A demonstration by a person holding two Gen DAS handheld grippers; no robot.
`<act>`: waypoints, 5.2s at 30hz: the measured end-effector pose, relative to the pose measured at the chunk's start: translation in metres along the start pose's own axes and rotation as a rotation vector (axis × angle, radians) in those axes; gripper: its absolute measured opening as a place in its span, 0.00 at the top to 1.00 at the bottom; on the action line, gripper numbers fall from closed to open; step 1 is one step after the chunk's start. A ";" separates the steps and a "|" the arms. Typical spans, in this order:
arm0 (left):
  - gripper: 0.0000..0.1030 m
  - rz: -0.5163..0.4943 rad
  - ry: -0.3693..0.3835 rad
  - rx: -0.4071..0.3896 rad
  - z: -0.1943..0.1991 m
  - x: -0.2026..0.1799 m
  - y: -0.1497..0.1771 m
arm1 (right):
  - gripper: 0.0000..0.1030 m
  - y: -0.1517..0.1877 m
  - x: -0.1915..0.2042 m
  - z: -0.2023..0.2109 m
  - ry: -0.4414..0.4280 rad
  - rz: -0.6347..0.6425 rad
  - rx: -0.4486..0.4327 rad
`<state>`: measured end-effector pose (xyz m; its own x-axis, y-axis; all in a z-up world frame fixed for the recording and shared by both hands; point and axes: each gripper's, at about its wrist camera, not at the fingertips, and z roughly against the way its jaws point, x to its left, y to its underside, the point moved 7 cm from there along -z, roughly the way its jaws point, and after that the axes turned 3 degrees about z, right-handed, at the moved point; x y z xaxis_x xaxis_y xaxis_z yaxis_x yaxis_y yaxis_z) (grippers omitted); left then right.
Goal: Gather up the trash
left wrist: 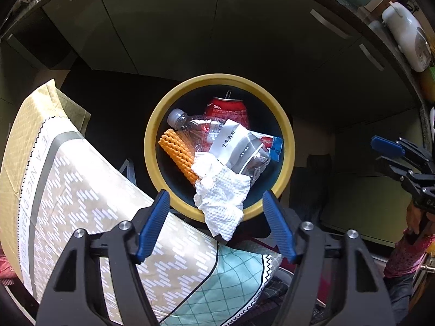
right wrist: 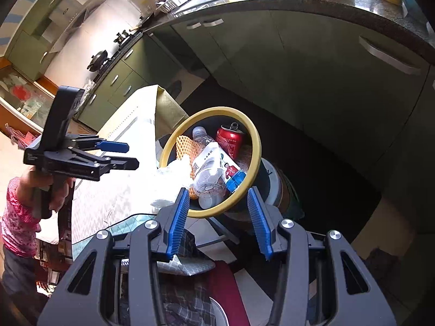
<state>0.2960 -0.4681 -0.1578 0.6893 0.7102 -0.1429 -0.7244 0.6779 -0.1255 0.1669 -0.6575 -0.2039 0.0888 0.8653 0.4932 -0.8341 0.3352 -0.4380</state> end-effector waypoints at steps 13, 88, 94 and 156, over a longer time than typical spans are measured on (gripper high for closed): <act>0.18 0.131 -0.004 -0.458 0.115 0.056 0.142 | 0.45 0.048 0.045 0.022 -0.035 0.064 -0.141; 0.06 0.738 -0.488 -0.872 0.198 0.138 0.485 | 0.04 0.153 0.265 0.023 0.197 0.502 -0.475; 0.06 0.736 -0.492 -0.866 0.198 0.140 0.486 | 0.04 0.152 0.265 0.022 0.191 0.504 -0.470; 0.06 0.718 -0.498 -0.830 0.193 0.141 0.487 | 0.04 0.149 0.263 0.016 0.187 0.505 -0.451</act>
<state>0.0424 -0.0012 -0.0498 -0.0785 0.9946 -0.0672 -0.6023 -0.1011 -0.7918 0.0571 -0.3859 -0.1278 -0.1239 0.9919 0.0277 -0.4949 -0.0376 -0.8682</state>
